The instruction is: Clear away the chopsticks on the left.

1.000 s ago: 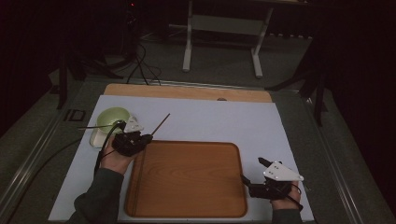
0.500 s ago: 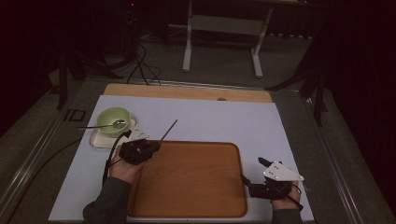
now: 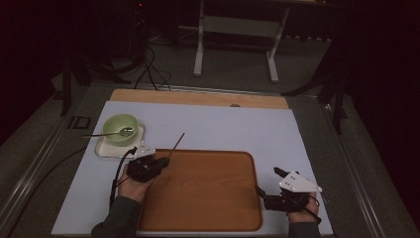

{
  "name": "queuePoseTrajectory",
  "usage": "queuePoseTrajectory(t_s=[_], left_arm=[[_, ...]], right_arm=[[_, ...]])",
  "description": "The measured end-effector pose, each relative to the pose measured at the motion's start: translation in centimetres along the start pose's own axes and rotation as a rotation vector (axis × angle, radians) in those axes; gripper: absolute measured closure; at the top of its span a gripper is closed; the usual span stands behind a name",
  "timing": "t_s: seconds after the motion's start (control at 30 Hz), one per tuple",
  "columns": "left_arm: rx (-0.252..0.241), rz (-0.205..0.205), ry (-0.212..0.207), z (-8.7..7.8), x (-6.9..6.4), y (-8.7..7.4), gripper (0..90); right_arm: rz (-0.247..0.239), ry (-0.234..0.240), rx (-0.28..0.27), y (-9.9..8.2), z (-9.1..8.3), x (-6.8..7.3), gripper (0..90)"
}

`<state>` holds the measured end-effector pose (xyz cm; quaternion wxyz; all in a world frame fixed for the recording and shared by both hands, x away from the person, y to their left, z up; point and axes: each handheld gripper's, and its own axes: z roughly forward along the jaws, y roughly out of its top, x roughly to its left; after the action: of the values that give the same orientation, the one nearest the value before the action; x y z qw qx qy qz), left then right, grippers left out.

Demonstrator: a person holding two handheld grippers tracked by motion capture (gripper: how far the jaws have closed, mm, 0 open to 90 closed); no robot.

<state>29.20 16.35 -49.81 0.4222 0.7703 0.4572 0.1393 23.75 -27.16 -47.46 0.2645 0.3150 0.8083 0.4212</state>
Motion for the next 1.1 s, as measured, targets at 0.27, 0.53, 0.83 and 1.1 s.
queuePoseTrajectory(t_s=[0.27, 0.53, 0.83, 1.1], left_arm=[[0.003, -0.041, 0.02, 0.0, 0.6, -0.9, 84.4], [-0.001, -0.056, 0.054, -0.6, 0.9, -1.5, 83.5], [0.017, -0.065, 0.11, -1.3, 1.2, -2.7, 81.5], [0.037, -0.089, 0.155, -1.9, 1.5, -4.0, 79.6]], right_arm=[[0.0, 0.0, 0.002, 0.0, 0.0, 0.0, 13.5], [-0.001, 0.0, 0.002, 0.0, 0.0, 0.0, 13.5], [0.0, -0.001, 0.001, 0.0, 0.0, 0.0, 13.5], [-0.002, -0.002, 0.002, 0.0, 0.0, 0.0, 13.5]])
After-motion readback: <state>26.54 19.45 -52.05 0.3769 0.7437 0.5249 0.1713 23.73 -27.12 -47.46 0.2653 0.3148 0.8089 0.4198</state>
